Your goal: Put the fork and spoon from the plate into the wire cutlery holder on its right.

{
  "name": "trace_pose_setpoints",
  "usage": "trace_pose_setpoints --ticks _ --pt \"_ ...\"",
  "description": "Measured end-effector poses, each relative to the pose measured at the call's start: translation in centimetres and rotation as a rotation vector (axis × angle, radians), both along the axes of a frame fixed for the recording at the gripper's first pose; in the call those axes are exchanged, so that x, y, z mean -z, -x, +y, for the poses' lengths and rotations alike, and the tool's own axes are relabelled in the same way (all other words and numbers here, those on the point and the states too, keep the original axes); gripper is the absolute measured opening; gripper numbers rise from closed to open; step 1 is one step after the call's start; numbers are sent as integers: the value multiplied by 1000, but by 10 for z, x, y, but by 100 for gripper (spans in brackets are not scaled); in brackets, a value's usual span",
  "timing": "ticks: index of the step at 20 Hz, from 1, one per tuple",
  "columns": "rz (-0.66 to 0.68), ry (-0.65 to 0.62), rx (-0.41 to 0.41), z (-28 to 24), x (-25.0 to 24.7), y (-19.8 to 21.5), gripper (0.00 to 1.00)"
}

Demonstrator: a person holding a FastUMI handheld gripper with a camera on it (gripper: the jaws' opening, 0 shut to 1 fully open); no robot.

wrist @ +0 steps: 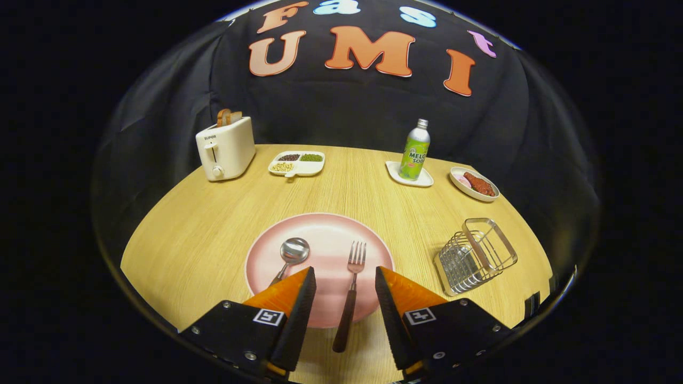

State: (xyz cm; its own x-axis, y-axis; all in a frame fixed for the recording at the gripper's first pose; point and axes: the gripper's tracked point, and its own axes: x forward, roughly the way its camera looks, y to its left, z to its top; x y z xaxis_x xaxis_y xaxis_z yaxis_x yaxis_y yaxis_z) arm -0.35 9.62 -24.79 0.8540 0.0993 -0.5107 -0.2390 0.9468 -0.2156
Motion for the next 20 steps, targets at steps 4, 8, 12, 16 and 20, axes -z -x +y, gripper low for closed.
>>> trace_pose_setpoints --ticks 4,8,12,16,20 --pt "53 2 44 -5 21 -2 56" --pt "68 -1 80 -8 35 -8 44" --pt "88 7 99 -10 49 -7 31" --pt "80 37 115 -16 48 -8 7" --pt "73 36 84 -11 32 -5 3"
